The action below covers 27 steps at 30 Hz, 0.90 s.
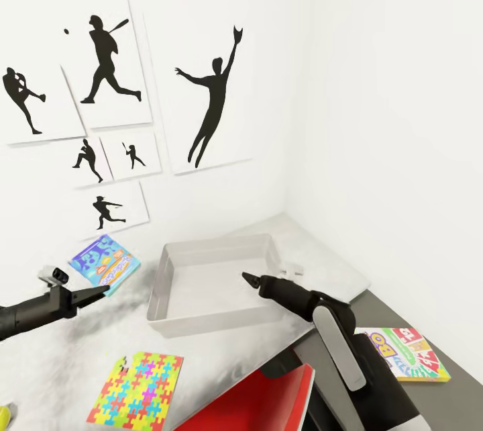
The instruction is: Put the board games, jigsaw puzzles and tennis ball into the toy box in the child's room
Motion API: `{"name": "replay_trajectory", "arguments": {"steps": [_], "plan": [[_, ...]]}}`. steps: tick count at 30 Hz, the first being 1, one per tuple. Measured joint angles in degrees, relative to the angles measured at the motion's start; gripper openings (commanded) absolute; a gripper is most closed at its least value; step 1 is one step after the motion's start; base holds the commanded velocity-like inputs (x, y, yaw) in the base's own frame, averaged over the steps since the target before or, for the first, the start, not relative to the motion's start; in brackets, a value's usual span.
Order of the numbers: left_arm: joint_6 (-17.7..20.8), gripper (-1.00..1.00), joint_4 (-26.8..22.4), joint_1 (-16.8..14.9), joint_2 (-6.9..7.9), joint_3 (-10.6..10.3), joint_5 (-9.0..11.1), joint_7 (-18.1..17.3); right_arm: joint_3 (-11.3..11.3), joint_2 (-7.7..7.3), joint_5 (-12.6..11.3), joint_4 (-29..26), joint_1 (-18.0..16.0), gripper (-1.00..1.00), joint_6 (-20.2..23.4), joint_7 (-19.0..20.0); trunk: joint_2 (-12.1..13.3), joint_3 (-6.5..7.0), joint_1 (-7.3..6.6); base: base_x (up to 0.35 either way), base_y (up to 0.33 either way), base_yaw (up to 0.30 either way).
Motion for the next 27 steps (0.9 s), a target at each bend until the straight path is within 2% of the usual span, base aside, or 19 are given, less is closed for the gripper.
{"name": "replay_trajectory", "arguments": {"steps": [2,3,4,6,9,11,14,17,20,24,27], "plan": [[0.03,-1.00,0.25,-3.04,-0.28,-2.18,-0.16,0.00,-0.11,-0.91,-0.14,-1.34,0.46,1.00,0.11,0.09,0.00,-0.01,0.00,0.000,0.000,0.000],[0.03,-1.00,0.41,-4.50,-0.56,-4.02,-0.18,-0.01,-0.13,-1.39,-0.26,-2.06,0.63,1.00,0.13,0.30,0.00,-0.01,0.00,0.000,0.000,0.000],[0.01,-1.00,1.02,-7.10,-1.20,-7.05,-0.13,-0.01,-0.30,-2.25,-0.64,-3.04,1.01,1.00,0.12,1.21,0.01,0.00,0.00,0.000,0.000,0.000],[0.05,-1.00,3.71,-11.45,-2.64,-10.99,-0.36,-0.02,-1.12,-3.58,-1.12,-4.03,1.69,1.00,0.04,3.39,0.01,-0.01,0.00,0.000,0.000,0.000],[0.05,-1.00,11.21,-18.70,-6.25,-15.76,-1.55,-0.02,-3.90,-4.65,-1.34,-4.58,2.54,1.00,0.12,7.30,0.01,-0.01,0.00,0.000,0.000,0.000],[0.05,-1.00,16.03,-23.05,-9.32,-18.07,-4.17,2.09,-6.44,-4.88,-1.37,-4.72,3.37,1.00,0.25,9.58,0.01,-0.01,0.00,0.000,0.000,0.000],[0.03,-1.00,20.77,-27.21,-14.57,-19.35,-7.11,7.83,-9.42,-5.06,-1.37,-4.83,4.18,1.00,0.35,12.15,0.00,-0.02,0.00,0.000,0.000,0.000],[0.19,-1.00,22.48,-29.50,-19.02,-19.77,-7.98,12.79,-10.69,-5.94,-1.36,-4.86,4.42,1.00,0.38,13.73,0.00,-0.01,0.00,0.000,0.000,0.000],[0.12,-1.00,24.11,-30.78,-22.02,-19.89,-8.55,17.92,-11.06,-7.11,-1.35,-4.87,4.48,1.00,0.37,14.57,0.00,-0.02,0.00,0.000,0.000,0.000],[0.21,-1.00,27.09,-31.91,-26.20,-19.93,-8.54,23.15,-11.50,-7.64,-1.34,-4.87,4.50,1.00,0.34,15.84,0.00,-0.02,0.00,0.000,0.000,0.000],[-0.06,-1.00,29.30,-32.17,-28.68,-19.93,-8.81,26.76,-13.55,-7.69,-1.30,-4.87,4.99,1.00,0.36,17.65,0.00,-0.02,0.00,0.000,0.000,0.000]]}}
